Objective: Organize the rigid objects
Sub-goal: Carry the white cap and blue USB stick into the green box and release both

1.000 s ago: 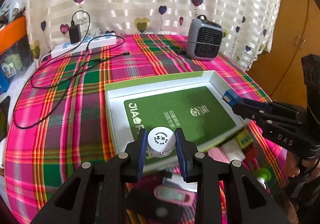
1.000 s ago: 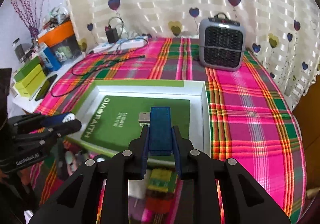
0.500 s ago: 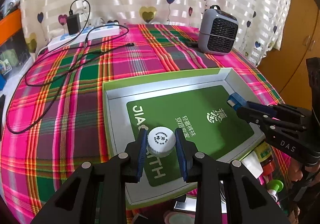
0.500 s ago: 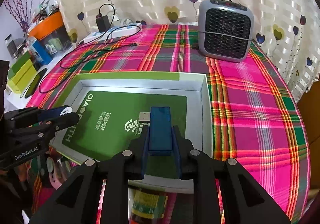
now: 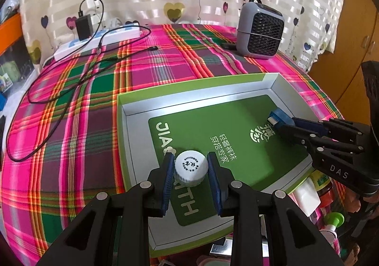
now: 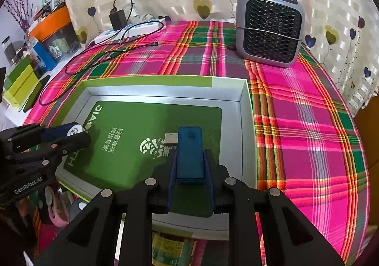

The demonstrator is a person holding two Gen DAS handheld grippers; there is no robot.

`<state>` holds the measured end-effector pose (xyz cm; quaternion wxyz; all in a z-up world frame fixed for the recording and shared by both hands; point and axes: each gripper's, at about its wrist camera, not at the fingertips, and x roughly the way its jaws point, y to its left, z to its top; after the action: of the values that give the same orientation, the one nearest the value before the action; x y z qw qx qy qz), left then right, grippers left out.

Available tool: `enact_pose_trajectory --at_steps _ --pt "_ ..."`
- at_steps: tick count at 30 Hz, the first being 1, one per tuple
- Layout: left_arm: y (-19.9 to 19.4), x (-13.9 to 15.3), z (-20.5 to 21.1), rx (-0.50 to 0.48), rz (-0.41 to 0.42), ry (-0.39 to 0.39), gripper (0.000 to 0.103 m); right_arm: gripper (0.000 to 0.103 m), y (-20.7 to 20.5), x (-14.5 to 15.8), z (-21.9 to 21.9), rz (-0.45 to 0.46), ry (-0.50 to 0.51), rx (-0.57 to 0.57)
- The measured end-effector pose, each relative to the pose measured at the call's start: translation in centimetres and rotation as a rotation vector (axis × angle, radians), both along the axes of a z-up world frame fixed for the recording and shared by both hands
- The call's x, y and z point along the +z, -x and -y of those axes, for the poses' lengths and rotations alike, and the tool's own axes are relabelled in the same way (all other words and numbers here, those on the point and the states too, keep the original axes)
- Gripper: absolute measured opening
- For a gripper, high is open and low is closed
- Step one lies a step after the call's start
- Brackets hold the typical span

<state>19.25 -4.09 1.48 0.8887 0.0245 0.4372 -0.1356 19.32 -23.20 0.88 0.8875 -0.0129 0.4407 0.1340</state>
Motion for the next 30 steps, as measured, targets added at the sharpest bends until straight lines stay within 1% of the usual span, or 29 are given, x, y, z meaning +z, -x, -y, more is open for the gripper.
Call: enact_pose_trajectory --at_steps 9,11,14,15,16,17,19,24,30 --pt "0.0 -0.1 0.2 -0.007 0.0 -0.005 0.028 0.023 0.0 -0.1 -0.2 -0.003 0.003 -0.002" --pt "0.0 -0.1 0.1 -0.01 0.0 0.004 0.029 0.024 -0.1 -0.1 -0.1 -0.005 -0.002 -0.003" --pt "0.1 0.0 0.1 -0.019 0.001 0.031 0.035 0.026 -0.1 0.0 -0.1 -0.003 -0.016 -0.004" --pt "0.1 0.0 0.1 -0.021 0.001 0.03 0.036 0.028 -0.1 0.0 0.0 -0.001 -0.021 -0.004" --pt "0.1 0.0 0.2 -0.023 0.002 0.026 0.036 0.032 0.0 0.0 0.0 0.004 -0.025 -0.003" --pt "0.1 0.0 0.3 -0.022 0.003 0.023 0.036 0.04 0.0 0.1 0.0 0.009 -0.026 -0.004" --pt "0.2 0.0 0.2 -0.019 0.002 0.026 0.036 0.046 0.1 0.2 0.0 0.017 -0.033 -0.008" --pt "0.9 0.5 -0.1 -0.006 0.016 0.039 0.036 0.047 0.6 0.7 0.2 0.034 -0.047 -0.02" --pt "2.7 1.5 -0.5 -0.001 0.052 0.043 0.036 0.047 1.8 1.3 0.2 0.056 -0.05 -0.024"
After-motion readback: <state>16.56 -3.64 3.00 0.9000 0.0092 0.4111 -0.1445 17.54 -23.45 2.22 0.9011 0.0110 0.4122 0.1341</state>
